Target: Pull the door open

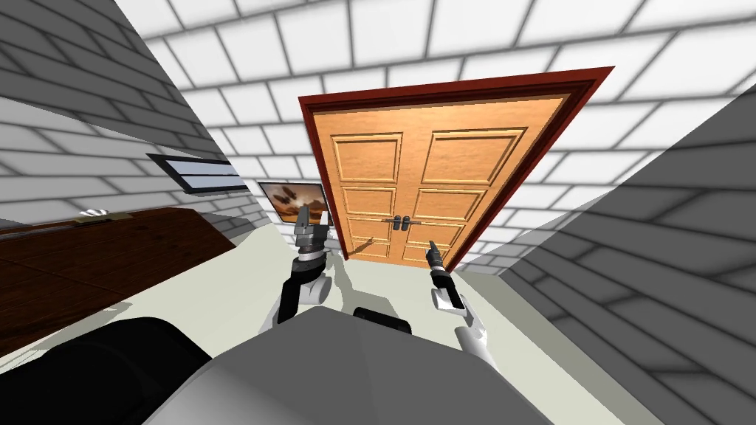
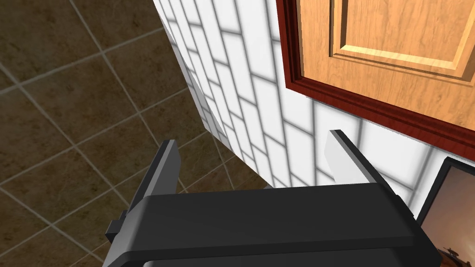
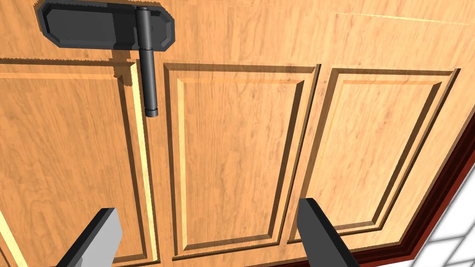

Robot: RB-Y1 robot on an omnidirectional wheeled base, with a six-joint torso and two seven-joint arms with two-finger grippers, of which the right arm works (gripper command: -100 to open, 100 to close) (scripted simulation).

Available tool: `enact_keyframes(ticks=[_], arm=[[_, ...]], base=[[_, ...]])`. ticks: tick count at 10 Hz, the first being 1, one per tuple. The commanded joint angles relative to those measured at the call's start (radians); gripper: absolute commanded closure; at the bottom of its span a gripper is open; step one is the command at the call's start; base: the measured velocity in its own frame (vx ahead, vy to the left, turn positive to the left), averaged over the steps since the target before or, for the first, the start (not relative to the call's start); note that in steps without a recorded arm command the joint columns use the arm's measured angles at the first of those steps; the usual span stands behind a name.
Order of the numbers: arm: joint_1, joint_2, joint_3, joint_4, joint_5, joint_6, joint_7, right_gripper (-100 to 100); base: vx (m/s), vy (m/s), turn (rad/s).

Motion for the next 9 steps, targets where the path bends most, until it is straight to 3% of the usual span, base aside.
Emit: enact_keyframes(ticks=[1, 9], arm=[[-0.018, -0.009, -0.002, 0.031, -0.001, 0.002, -0.013, -100], [-0.115, -0.034, -0.012, 0.195, -0.004, 0.003, -0.059, -100]], base=[[0.098, -0.018, 0.085], [0.099, -0.017, 0.058]])
